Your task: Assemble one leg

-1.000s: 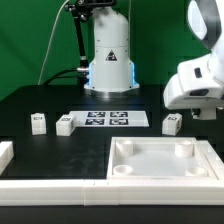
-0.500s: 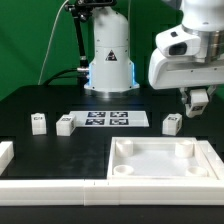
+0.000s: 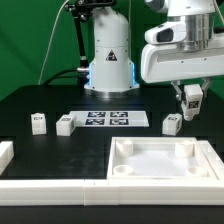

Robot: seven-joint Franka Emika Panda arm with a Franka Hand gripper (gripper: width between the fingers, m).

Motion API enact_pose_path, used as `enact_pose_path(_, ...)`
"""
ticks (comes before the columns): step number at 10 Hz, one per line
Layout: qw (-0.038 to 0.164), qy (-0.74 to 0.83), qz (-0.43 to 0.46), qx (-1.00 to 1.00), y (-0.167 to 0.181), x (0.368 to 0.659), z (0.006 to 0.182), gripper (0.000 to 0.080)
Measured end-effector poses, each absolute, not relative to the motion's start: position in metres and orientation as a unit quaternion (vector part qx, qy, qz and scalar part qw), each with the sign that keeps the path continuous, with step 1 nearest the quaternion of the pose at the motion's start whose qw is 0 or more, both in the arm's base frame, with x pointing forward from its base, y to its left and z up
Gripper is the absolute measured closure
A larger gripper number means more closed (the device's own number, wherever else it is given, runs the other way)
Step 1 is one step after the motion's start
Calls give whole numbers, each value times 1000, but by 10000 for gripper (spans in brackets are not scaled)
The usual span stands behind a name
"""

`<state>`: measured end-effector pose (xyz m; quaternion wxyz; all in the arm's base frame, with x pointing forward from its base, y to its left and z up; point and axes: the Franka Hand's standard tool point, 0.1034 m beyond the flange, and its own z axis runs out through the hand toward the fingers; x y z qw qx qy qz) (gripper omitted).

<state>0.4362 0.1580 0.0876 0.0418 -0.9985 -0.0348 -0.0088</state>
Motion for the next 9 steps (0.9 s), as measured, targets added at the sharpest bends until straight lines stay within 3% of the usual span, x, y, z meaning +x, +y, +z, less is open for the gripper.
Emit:
enact_pose_path(2,42,-58,-14,-997,151,448,87,509)
enact_pose_path(7,45,-87,-38,-994,133,516,104,508)
enact_pose_path(9,44,-91,-34,-994,135,523,111,508)
